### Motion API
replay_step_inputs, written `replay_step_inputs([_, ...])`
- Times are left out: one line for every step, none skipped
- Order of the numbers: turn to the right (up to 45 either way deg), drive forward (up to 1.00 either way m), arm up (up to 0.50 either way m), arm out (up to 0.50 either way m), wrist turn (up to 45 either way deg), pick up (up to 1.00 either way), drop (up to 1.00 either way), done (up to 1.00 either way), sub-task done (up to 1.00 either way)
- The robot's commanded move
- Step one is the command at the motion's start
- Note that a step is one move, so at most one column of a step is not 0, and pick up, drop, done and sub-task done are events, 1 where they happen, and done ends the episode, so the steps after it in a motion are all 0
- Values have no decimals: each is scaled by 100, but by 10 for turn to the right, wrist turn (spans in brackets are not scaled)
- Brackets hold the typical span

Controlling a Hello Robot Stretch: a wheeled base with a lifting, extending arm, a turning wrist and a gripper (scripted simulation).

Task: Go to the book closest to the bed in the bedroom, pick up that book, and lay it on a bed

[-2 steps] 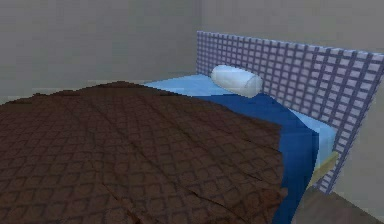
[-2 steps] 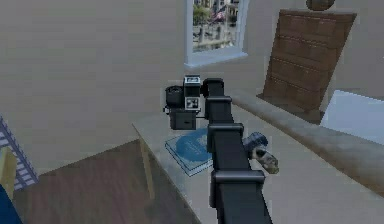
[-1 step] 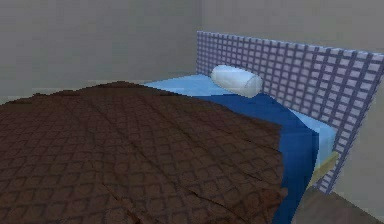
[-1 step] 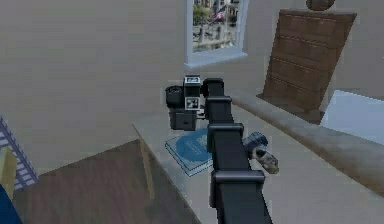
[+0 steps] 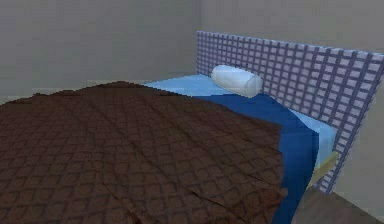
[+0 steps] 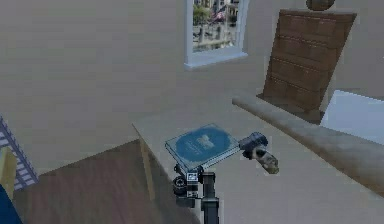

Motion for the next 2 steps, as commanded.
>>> replay_step_inputs([0, 0, 0, 0, 0, 100, 0, 0, 0])
replay_step_inputs([0, 0, 10, 0, 0, 0, 0, 0, 0])
